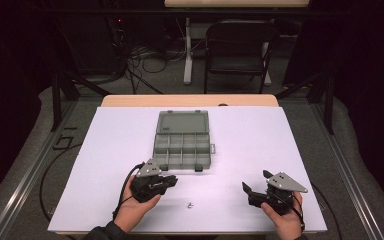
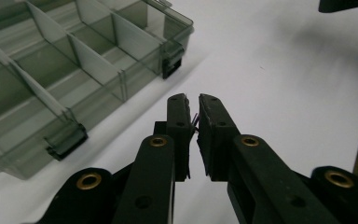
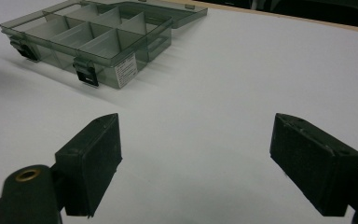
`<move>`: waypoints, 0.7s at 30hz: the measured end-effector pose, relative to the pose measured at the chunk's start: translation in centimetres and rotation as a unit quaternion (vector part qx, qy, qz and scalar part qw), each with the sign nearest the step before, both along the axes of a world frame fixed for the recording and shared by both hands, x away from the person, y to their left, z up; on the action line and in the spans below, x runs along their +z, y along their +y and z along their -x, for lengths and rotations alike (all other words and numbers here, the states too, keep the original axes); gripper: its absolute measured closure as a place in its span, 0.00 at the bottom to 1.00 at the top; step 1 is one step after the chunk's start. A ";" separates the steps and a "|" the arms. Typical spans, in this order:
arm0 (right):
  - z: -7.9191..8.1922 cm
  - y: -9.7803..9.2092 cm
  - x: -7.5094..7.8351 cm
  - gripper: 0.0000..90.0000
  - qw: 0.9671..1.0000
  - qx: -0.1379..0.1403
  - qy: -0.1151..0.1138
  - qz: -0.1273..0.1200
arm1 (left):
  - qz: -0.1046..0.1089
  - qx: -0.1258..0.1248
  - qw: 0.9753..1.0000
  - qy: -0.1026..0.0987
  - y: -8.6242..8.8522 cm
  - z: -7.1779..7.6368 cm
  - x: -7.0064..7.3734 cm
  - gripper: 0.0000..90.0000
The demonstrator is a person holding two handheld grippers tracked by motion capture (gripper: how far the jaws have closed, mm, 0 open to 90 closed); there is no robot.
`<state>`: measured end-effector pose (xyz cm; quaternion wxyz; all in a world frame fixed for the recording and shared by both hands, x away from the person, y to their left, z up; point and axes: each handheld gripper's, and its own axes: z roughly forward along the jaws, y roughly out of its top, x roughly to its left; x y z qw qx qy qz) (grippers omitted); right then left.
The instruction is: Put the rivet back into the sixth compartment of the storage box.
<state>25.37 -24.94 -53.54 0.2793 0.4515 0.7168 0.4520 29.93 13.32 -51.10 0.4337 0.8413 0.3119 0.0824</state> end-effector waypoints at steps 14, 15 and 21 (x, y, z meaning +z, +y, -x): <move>-0.1 0.1 -0.1 0.18 1.000 -0.002 0.001 -0.002 | 0.021 0.060 0.998 -0.004 0.3 -4.1 1.3 0.93; 0.0 0.1 -0.1 0.18 1.000 -0.003 0.002 -0.001 | 0.022 0.062 0.998 -0.007 0.3 -4.4 1.2 0.93; -0.1 0.1 -0.1 0.18 1.000 -0.002 0.003 -0.003 | 0.022 0.080 0.997 0.001 0.1 -5.4 0.5 0.93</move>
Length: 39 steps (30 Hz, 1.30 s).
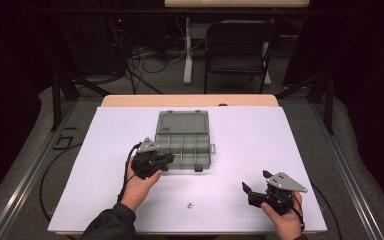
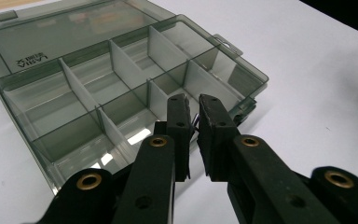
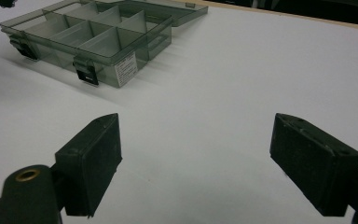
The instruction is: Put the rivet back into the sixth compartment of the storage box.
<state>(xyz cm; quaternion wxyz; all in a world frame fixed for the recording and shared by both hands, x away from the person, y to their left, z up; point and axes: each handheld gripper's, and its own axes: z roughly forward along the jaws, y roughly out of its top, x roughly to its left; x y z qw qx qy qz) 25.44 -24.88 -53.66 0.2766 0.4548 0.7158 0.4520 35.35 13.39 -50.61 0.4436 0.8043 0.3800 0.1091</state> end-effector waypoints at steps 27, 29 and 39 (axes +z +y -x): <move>0.0 0.1 0.0 0.18 1.000 0.004 0.005 0.000 | -0.017 0.029 0.999 0.013 -0.9 -1.6 -2.2 0.93; 0.0 0.0 0.0 0.18 1.000 0.007 0.002 0.003 | -0.018 0.029 0.999 0.012 -0.9 -1.6 -2.2 0.93; 0.0 0.0 0.0 0.18 1.000 0.005 0.002 0.002 | -0.011 0.030 0.999 0.018 -0.7 -1.3 -2.0 0.72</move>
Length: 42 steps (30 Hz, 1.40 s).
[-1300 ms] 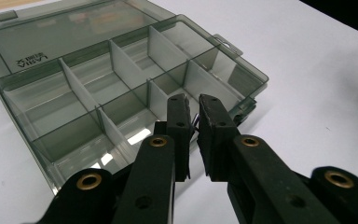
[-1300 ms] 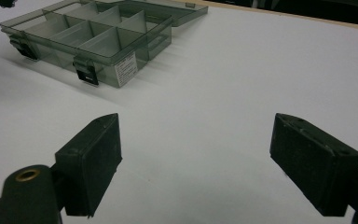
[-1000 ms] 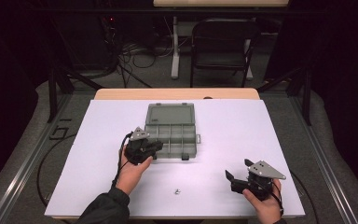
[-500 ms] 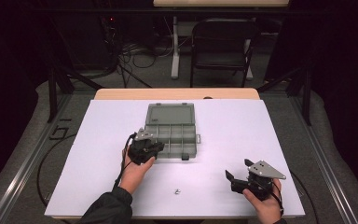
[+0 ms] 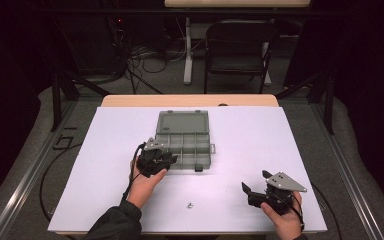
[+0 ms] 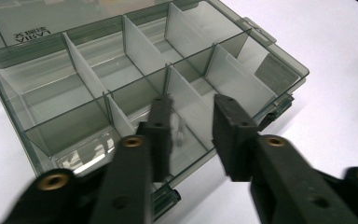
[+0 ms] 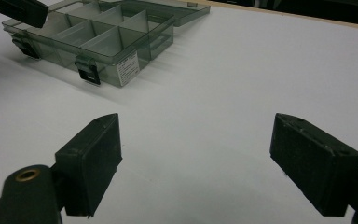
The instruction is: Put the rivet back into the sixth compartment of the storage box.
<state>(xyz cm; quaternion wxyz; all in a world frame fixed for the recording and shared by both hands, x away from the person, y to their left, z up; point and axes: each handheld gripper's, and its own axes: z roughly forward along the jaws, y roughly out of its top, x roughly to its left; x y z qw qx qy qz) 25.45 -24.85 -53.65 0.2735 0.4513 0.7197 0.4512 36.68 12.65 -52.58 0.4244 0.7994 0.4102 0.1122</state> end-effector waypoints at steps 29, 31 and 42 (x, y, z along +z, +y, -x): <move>0.1 0.0 0.0 0.18 1.000 -0.002 -0.003 0.002 | 0.024 -0.090 0.995 -0.036 0.4 5.9 1.6 0.47; 0.1 0.0 0.0 0.18 1.000 -0.001 -0.003 0.002 | 0.022 -0.095 0.995 -0.035 0.6 6.4 1.3 0.47; 0.1 0.0 0.0 0.18 1.000 -0.001 -0.002 0.005 | 0.021 -0.112 0.993 -0.038 1.3 8.1 0.3 0.48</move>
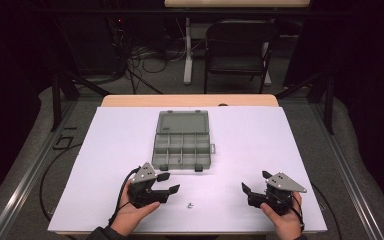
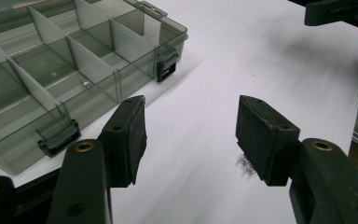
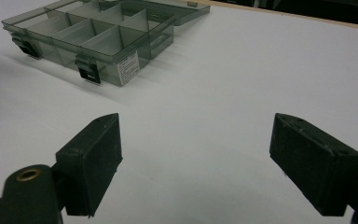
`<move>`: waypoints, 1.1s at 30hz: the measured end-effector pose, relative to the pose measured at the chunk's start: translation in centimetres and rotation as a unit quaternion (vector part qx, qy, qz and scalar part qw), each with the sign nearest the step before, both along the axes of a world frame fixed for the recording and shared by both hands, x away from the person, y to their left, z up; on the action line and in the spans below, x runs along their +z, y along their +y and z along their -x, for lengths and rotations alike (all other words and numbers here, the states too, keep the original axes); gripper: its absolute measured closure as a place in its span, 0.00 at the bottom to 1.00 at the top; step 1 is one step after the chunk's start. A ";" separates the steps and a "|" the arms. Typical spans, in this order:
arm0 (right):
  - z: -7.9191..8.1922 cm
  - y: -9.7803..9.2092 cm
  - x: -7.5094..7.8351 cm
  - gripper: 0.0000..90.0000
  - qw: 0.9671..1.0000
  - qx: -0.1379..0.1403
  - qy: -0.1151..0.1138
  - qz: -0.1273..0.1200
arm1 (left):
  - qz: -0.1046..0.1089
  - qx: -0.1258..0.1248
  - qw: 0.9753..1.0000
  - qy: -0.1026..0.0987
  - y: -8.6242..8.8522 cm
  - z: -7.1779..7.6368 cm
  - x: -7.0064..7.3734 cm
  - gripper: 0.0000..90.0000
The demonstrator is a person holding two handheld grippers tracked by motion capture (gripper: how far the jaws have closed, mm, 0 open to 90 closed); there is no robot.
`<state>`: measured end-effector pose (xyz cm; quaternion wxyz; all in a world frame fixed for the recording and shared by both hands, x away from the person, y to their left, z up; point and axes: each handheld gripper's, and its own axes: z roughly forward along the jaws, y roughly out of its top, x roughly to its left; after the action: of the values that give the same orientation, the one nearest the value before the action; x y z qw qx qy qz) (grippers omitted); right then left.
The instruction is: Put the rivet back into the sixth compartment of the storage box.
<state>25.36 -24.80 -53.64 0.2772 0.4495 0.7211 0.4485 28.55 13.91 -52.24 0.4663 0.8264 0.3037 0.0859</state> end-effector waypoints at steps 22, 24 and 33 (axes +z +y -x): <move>0.0 0.0 0.0 0.18 1.000 0.003 0.002 -0.002 | -0.025 -0.060 0.997 0.048 -3.6 1.2 -2.3 0.72; 0.0 0.0 0.0 0.19 1.000 0.003 0.001 -0.002 | -0.026 -0.060 0.997 0.049 -3.7 1.2 -2.4 0.73; 0.0 0.0 0.0 0.19 1.000 0.005 0.002 -0.001 | -0.044 -0.070 0.996 0.044 -4.4 1.2 -2.9 0.76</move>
<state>25.37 -24.79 -53.60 0.2731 0.4470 0.7232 0.4501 27.39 9.54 -55.11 0.4206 0.8683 0.2615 0.0299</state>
